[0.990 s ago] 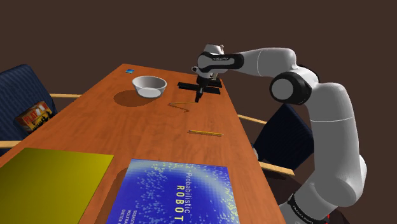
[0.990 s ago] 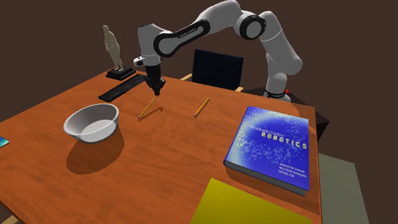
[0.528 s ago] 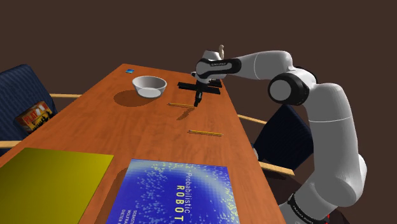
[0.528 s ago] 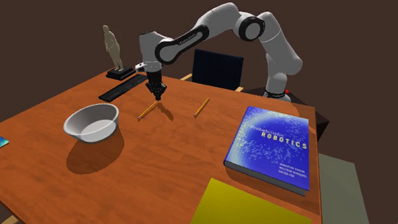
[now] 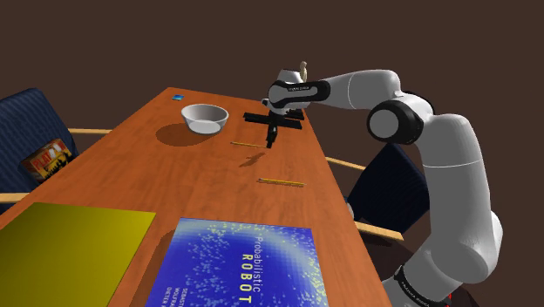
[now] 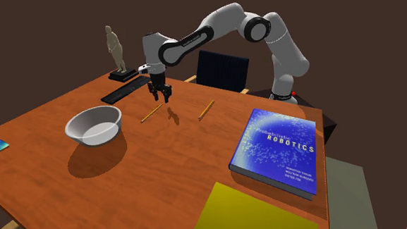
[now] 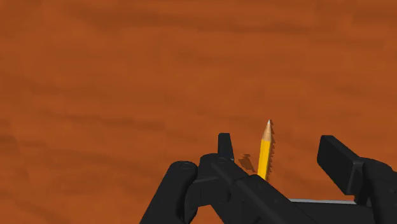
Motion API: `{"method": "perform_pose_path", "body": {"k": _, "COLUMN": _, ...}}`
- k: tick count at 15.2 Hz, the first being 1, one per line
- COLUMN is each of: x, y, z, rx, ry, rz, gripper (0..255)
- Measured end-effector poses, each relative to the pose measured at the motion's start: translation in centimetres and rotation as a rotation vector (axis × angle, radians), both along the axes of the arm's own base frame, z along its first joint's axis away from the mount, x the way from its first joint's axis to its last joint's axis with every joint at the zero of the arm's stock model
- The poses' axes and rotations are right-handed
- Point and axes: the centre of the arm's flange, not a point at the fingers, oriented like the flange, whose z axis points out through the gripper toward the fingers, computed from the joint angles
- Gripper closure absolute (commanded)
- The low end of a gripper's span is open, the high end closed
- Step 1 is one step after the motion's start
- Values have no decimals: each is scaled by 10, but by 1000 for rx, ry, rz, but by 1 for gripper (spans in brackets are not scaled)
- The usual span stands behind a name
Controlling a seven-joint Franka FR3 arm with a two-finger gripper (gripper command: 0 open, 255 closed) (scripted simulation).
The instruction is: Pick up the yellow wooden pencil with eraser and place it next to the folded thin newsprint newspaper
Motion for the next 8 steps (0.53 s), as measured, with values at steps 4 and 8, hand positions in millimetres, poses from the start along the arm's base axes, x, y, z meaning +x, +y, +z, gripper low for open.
{"method": "perform_pose_path", "body": {"k": 4, "x": 0, "y": 0, "z": 0, "rx": 0, "ry": 0, "rz": 0, "gripper": 0}}
{"method": "perform_pose_path", "body": {"k": 8, "x": -1, "y": -4, "z": 39, "rx": 0, "ry": -1, "rz": 0, "gripper": 0}}
